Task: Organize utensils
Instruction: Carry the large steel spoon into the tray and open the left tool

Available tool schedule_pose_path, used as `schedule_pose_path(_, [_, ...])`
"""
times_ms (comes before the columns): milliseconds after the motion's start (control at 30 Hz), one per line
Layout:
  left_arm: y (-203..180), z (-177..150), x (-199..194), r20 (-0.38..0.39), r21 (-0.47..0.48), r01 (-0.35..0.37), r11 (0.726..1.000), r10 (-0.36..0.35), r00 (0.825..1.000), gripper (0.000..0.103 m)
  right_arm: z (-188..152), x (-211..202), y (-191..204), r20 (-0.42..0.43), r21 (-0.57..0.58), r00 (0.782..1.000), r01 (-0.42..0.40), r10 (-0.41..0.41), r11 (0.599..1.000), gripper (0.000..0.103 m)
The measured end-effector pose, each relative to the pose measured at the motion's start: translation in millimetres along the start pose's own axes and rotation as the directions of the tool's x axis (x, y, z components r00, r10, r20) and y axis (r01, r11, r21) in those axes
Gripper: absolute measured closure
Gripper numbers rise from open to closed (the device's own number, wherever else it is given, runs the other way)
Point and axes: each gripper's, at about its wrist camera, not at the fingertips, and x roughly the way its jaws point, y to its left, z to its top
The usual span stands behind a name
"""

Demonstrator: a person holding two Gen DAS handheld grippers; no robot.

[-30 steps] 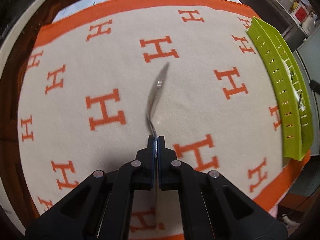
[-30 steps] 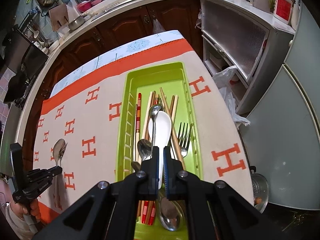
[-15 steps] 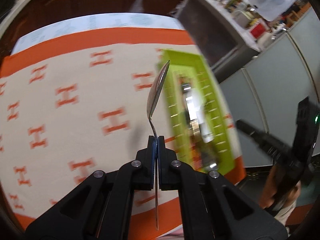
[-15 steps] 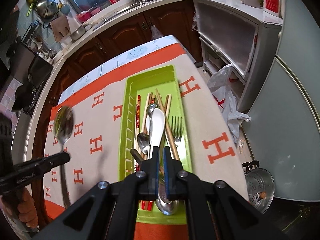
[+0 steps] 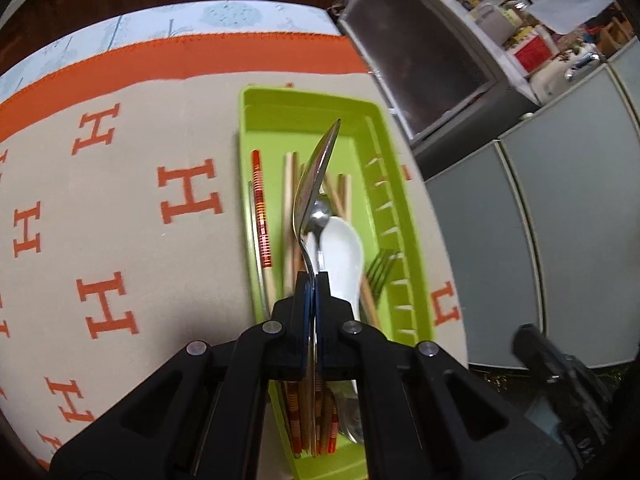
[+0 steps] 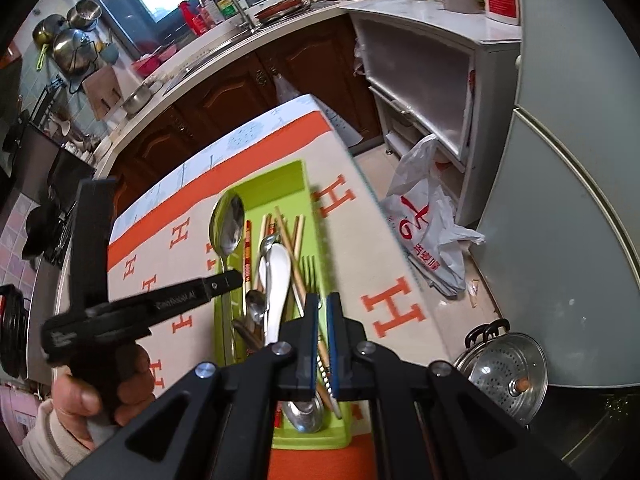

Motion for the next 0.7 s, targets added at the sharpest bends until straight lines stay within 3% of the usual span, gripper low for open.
schedule_pose_path(300, [6, -12, -15, 0.016, 0.057, -0.045, 0.997, 0.044, 0.999, 0.098, 4, 10, 3, -0.01, 0.007, 1.0, -0.015, 0.015, 1.0, 0.099])
schedule_pose_path(467, [11, -22, -42, 0.057, 0.064, -0.056, 0.996, 0.052, 0.997, 0.073, 3, 12, 12, -0.019, -0.015, 1.0, -0.025, 0.025, 1.0, 0.099])
schedule_pose_path(700, [22, -43, -77, 0.1, 0.101, -0.091, 0.991, 0.081, 0.992, 0.072, 0, 10, 26, -0.02, -0.047, 0.999, -0.026, 0.025, 0.999, 0.099])
